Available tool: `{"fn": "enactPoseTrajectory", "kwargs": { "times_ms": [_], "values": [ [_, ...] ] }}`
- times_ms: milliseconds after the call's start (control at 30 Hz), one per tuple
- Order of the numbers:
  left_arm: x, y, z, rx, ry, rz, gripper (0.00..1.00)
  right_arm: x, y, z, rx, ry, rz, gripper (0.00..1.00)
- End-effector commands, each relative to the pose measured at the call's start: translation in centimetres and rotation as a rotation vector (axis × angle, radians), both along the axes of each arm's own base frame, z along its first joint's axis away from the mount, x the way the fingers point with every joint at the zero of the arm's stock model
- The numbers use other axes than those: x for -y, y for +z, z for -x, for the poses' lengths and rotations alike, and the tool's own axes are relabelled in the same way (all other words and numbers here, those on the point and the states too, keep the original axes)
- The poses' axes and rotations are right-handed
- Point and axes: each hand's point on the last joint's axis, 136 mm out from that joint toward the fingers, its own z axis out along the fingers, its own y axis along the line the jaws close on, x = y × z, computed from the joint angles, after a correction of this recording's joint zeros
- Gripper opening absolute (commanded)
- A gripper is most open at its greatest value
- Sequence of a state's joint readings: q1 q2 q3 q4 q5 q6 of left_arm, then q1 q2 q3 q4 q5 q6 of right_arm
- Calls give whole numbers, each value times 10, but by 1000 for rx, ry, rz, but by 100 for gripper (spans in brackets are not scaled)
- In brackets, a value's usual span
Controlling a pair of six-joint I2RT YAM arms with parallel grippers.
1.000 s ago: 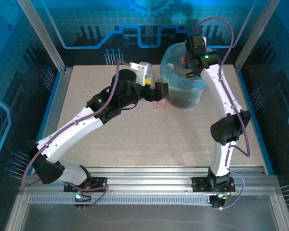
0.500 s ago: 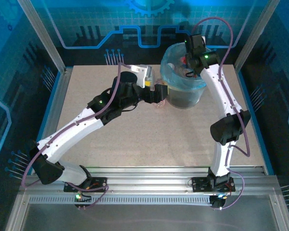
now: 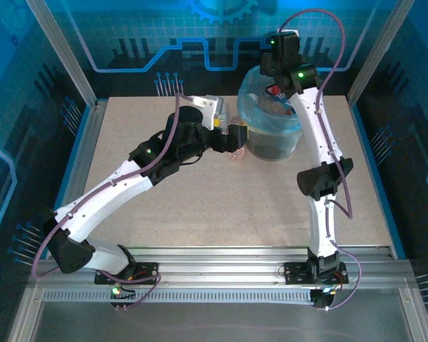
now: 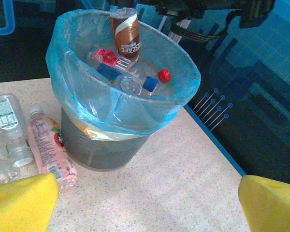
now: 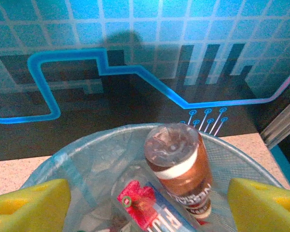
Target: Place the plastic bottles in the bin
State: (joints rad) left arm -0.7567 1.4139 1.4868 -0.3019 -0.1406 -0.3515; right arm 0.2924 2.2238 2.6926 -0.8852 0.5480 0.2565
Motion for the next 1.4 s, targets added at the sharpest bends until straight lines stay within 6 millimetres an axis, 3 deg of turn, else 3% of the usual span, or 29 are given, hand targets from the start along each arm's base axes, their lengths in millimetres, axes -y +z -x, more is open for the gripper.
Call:
{"fn": "enactPoseTrajectory", "kwargs": {
  "times_ms": [0, 133, 200, 400, 433, 667, 867, 967, 1200, 1367],
  "values": [
    [-1, 14, -7, 49, 13, -29, 97, 3, -4, -23, 49, 4, -90, 83],
    [5, 17, -15, 56, 2, -32, 97, 11, -25, -41, 30, 22, -147, 74],
    [7, 16, -19, 55, -2, -42, 97, 16, -48, -46, -27, 20, -169, 68],
    [11, 5, -28, 27, -4, -30, 97, 22, -95, -27, -211, 18, -157, 60],
    [11, 3, -28, 19, -4, -25, 97, 24, -87, -20, -209, 17, -154, 60],
    [13, -6, -29, -12, -14, -14, 97, 26, -92, 2, -266, 5, -139, 58],
    [9, -6, -29, -10, -7, -10, 97, 10, -63, 6, -198, 39, -80, 65],
    [9, -7, -29, -14, -4, -4, 97, 16, -47, 1, -136, 1, -32, 75],
    [8, -10, -30, -16, -4, -10, 97, 31, -28, -20, -27, -55, 1, 89],
    [6, -10, -34, -17, 2, -14, 97, 25, -30, -45, 34, -9, 20, 94]
  ]
}}
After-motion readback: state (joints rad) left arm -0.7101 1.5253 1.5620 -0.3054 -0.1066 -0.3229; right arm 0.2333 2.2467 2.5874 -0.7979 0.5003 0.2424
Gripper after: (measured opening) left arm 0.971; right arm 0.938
